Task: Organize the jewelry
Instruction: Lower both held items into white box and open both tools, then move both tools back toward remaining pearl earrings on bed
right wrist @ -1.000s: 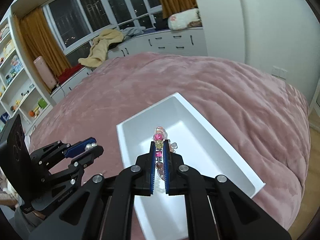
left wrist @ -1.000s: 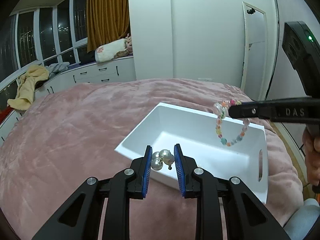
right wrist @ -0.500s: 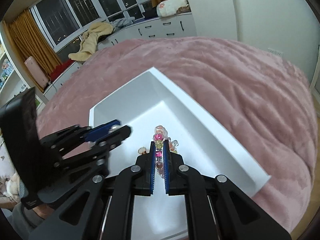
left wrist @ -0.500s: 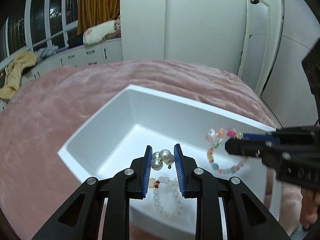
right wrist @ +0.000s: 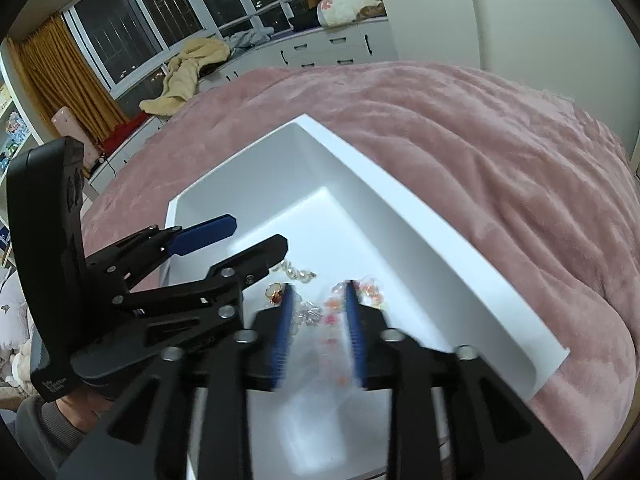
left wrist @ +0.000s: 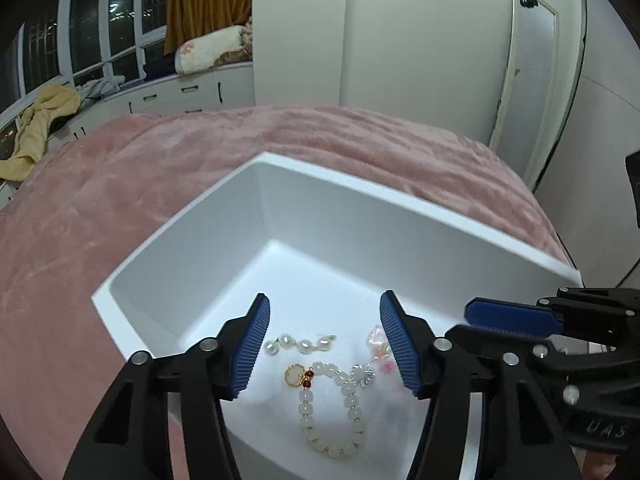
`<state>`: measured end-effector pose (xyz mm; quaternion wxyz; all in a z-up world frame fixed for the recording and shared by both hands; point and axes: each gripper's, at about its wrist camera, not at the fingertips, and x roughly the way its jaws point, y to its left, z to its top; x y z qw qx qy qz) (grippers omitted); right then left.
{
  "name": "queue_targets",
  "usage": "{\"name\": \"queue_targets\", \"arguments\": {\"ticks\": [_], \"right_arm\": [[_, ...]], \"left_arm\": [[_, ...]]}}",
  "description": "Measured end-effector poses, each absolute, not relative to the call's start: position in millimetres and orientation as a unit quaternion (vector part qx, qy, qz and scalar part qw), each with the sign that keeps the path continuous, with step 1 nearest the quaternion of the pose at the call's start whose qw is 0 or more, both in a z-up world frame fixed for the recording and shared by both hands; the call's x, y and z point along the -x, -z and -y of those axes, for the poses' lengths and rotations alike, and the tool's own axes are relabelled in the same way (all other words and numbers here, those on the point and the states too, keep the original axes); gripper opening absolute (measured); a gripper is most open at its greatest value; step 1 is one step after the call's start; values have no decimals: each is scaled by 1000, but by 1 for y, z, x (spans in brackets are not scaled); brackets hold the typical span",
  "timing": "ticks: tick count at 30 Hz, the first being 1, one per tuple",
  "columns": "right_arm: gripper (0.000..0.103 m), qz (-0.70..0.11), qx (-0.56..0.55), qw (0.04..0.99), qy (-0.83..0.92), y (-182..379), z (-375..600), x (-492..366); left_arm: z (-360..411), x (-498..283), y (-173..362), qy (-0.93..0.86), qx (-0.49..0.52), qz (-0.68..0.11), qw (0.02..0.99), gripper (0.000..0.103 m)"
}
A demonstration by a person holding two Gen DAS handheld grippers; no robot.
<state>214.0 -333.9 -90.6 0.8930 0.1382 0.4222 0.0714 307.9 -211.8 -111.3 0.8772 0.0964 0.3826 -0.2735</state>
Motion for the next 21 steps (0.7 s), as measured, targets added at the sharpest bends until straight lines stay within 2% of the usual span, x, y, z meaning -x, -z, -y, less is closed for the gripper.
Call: {"name": "queue_targets", "arguments": {"ticks": [2, 3, 4, 7, 12, 15, 21], "right_arm": [[44, -415, -144, 896, -70, 87, 337, -212], [55, -411, -145, 898, -66, 84, 337, -209], [64, -409, -144, 899, -63, 82, 338, -209], [77, -396, -160, 902, -68, 72, 339, -204], [80, -380, -152, 910, -65, 53, 328, -197], [88, -377, -144, 913, -64, 42, 316, -195], [89, -370, -123, 917, -79, 24, 283, -192]], "left_arm": [[208, -307, 106, 272, -93, -383, 878, 61], [205, -305, 102, 273, -90, -380, 879, 62], [201, -303, 99, 272, -88, -378, 880, 65], [185, -295, 86, 271, -80, -365, 887, 75], [155, -271, 67, 268, -83, -345, 896, 79], [133, -253, 55, 260, -86, -329, 904, 83], [80, -225, 36, 235, -79, -311, 918, 86]]}}
